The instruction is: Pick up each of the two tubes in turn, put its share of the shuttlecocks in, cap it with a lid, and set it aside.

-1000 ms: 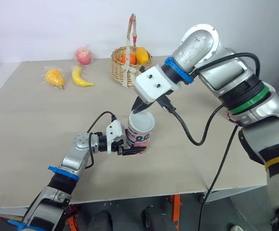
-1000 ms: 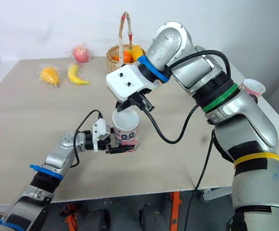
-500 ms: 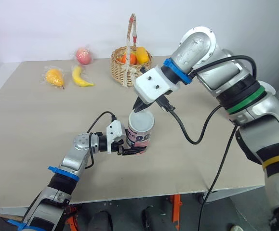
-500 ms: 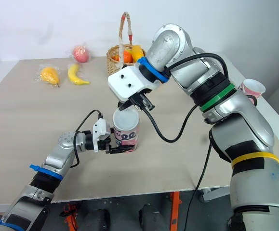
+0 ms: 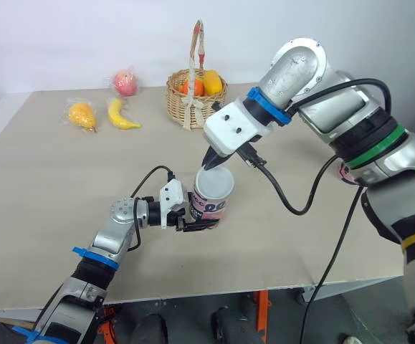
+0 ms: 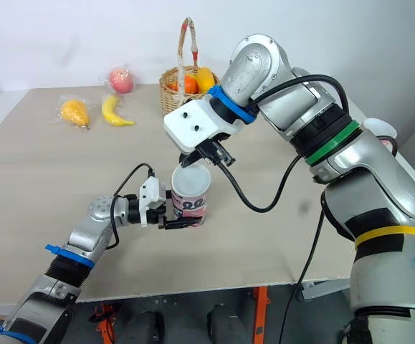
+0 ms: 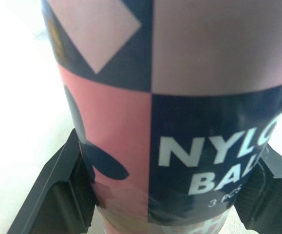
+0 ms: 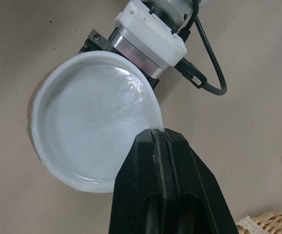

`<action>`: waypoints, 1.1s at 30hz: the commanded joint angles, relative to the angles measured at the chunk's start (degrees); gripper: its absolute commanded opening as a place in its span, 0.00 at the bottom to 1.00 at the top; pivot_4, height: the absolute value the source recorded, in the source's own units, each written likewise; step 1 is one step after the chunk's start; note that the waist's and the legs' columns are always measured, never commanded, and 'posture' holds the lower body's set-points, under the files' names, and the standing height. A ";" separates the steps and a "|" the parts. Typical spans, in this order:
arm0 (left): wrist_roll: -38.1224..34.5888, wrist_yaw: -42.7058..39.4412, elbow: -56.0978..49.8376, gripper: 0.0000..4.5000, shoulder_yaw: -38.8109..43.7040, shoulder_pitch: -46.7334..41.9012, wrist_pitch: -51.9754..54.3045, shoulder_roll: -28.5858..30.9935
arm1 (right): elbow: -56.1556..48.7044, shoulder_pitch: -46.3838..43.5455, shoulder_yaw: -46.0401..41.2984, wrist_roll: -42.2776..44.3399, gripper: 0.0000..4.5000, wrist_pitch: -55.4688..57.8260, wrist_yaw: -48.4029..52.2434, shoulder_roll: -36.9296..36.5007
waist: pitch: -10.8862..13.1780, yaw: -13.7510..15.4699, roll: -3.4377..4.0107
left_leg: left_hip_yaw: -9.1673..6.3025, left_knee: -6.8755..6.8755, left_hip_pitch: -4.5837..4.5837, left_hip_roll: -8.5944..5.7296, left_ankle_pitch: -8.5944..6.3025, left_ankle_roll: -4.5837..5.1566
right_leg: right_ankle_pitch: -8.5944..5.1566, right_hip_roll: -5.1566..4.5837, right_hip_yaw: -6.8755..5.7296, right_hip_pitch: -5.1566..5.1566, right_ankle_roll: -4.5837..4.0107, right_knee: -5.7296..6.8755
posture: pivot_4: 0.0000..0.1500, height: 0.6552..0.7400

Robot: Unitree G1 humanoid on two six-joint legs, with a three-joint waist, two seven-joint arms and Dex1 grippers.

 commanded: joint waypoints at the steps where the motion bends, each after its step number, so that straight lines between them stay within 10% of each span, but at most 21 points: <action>1: 2.53 1.47 4.08 0.71 0.07 2.05 2.04 1.71 | -0.05 -2.09 1.87 3.50 0.01 2.15 2.61 -0.71 | 0.00 0.00 0.00 | -0.01 0.00 -0.01 0.00 0.00 0.00 | 0.00 0.00 0.00 0.00 0.00 0.00 | 1.00 1.00; 25: 2.51 1.64 3.84 0.71 0.29 2.35 2.02 2.14 | -5.31 5.83 -1.94 -5.15 0.01 -0.78 1.05 -0.43 | -0.04 0.03 -0.05 | -0.14 -0.01 -0.01 -0.05 -0.02 -0.01 | 0.03 0.00 -0.10 0.05 0.20 -0.01 | 1.00 1.00; 33: 2.34 1.72 4.09 0.71 0.76 2.23 2.04 2.37 | -10.10 12.14 -8.49 -15.12 0.83 -1.26 -0.38 -0.67 | -0.12 0.02 -0.09 | -0.14 0.01 0.16 0.03 -0.02 -0.01 | 0.00 0.04 -0.16 0.15 -0.04 0.00 | 1.00 1.00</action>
